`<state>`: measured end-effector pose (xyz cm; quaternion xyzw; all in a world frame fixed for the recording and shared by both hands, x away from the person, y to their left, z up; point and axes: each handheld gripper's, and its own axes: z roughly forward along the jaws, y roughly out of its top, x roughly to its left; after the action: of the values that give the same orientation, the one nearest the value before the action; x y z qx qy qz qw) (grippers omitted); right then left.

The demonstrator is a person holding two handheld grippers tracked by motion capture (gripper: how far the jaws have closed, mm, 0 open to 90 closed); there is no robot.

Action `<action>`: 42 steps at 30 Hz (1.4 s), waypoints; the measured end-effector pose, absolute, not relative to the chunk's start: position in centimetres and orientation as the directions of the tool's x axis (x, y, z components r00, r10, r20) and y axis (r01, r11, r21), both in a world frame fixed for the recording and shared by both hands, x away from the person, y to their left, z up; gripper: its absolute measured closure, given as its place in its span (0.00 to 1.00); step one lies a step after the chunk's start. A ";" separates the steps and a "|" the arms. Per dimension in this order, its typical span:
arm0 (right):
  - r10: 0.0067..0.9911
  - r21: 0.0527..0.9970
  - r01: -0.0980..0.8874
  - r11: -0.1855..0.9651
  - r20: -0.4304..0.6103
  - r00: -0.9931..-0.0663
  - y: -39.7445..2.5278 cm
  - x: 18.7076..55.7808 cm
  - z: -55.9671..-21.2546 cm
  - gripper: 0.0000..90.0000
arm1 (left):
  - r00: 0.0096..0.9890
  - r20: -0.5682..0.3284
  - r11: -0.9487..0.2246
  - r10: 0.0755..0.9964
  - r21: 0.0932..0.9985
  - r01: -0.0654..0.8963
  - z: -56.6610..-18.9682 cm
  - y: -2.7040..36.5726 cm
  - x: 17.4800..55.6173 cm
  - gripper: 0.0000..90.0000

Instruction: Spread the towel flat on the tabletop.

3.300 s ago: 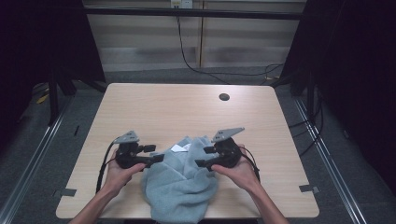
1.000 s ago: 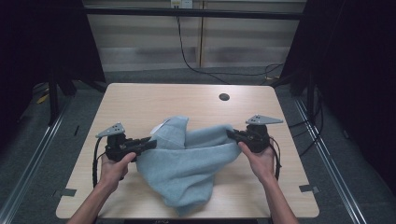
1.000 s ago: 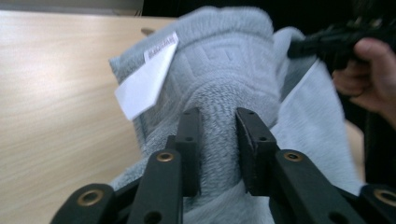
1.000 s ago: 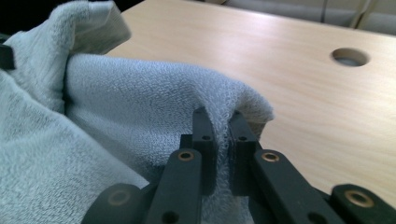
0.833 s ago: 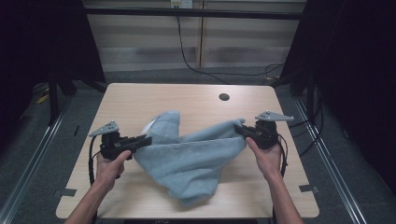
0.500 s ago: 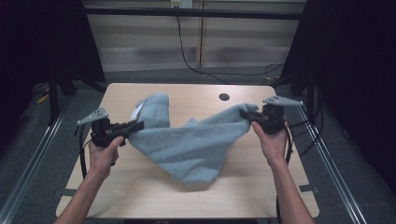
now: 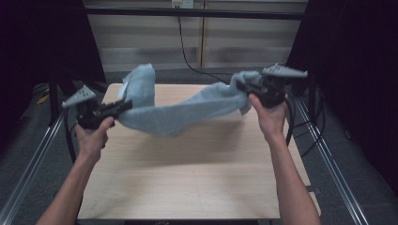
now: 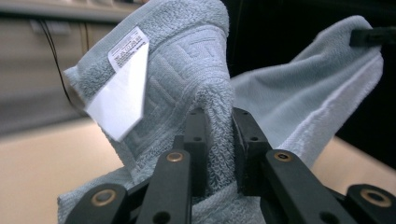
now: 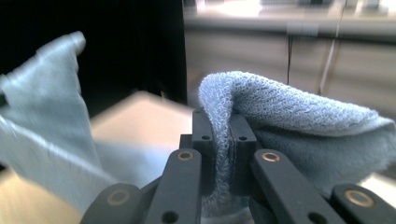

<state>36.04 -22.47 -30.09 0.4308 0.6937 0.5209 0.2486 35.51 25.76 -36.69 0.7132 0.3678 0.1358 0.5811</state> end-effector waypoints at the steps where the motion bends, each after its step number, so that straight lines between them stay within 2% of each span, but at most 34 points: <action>1: 0.857 0.916 0.385 0.113 0.106 -0.504 -22.7 35.4 -32.4 0.94 | 0.692 -0.257 -0.055 0.675 0.917 0.394 -37.9 25.8 35.2 0.86; 5: 0.856 0.853 0.505 0.131 0.160 -0.492 -23.6 33.0 -39.9 0.94 | 0.696 -0.329 -0.124 0.638 0.849 0.514 -43.3 25.8 33.4 0.86; 8: 0.850 0.815 0.559 0.156 0.178 -0.496 -23.8 30.9 -43.5 0.94 | 0.706 -0.326 -0.163 0.629 0.833 0.529 -44.8 25.7 31.8 0.85; 11: 0.849 0.795 0.582 0.170 0.181 -0.496 -24.0 29.1 -44.8 0.92 | 0.721 -0.322 -0.221 0.613 0.807 0.548 -46.0 25.5 30.2 0.85; 14: 0.843 0.772 0.608 0.188 0.191 -0.504 -24.1 27.5 -45.7 0.85 | 0.732 -0.327 -0.243 0.598 0.796 0.554 -46.8 25.6 28.8 0.83; 16: 0.835 0.757 0.614 0.224 0.176 -0.521 -23.9 26.3 -46.2 0.77 | 0.729 -0.336 -0.248 0.597 0.787 0.565 -47.0 25.8 28.3 0.78; 18: 0.832 0.749 0.621 0.229 0.181 -0.524 -24.1 25.1 -46.2 0.66 | 0.758 -0.323 -0.270 0.567 0.797 0.541 -46.9 26.1 27.7 0.69; 22: 0.847 0.777 0.594 0.208 0.161 -0.506 -25.2 23.4 -44.6 0.54 | 0.750 -0.315 -0.239 0.581 0.815 0.528 -46.0 26.3 27.4 0.63; 25: 0.860 0.809 0.564 0.163 0.164 -0.483 -26.6 23.3 -43.2 0.52 | 0.759 -0.296 -0.212 0.580 0.845 0.491 -44.6 26.0 27.7 0.59; 29: 0.874 0.834 0.540 0.118 0.171 -0.455 -27.9 24.4 -42.4 0.59 | 0.776 -0.251 -0.198 0.578 0.879 0.433 -42.6 25.0 29.3 0.59; 31: 0.872 0.832 0.544 0.112 0.179 -0.455 -28.1 25.5 -42.5 0.59 | 0.784 -0.245 -0.231 0.570 0.868 0.439 -42.3 24.0 31.1 0.59; 34: 0.852 0.805 0.579 0.130 0.208 -0.481 -27.3 27.7 -43.6 0.51 | 0.739 -0.206 -0.283 0.642 0.831 0.478 -44.3 22.1 34.3 0.59; 36: 0.847 0.782 0.607 0.138 0.224 -0.482 -26.3 29.2 -44.9 0.44 | 0.737 -0.209 -0.335 0.643 0.788 0.516 -46.2 21.1 35.7 0.53; 39: 0.854 0.748 0.640 0.178 0.206 -0.478 -25.0 30.6 -46.6 0.41 | 0.730 -0.263 -0.353 0.631 0.740 0.572 -48.9 20.2 36.5 0.50; 42: 0.858 0.713 0.666 0.221 0.183 -0.481 -24.3 31.3 -47.6 0.42 | 0.754 -0.223 -0.416 0.618 0.721 0.554 -48.6 20.3 35.9 0.55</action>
<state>31.30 -24.26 -47.63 0.4938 0.7713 0.3815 0.1258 35.90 20.27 -48.62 0.8404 0.3488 0.0385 0.4130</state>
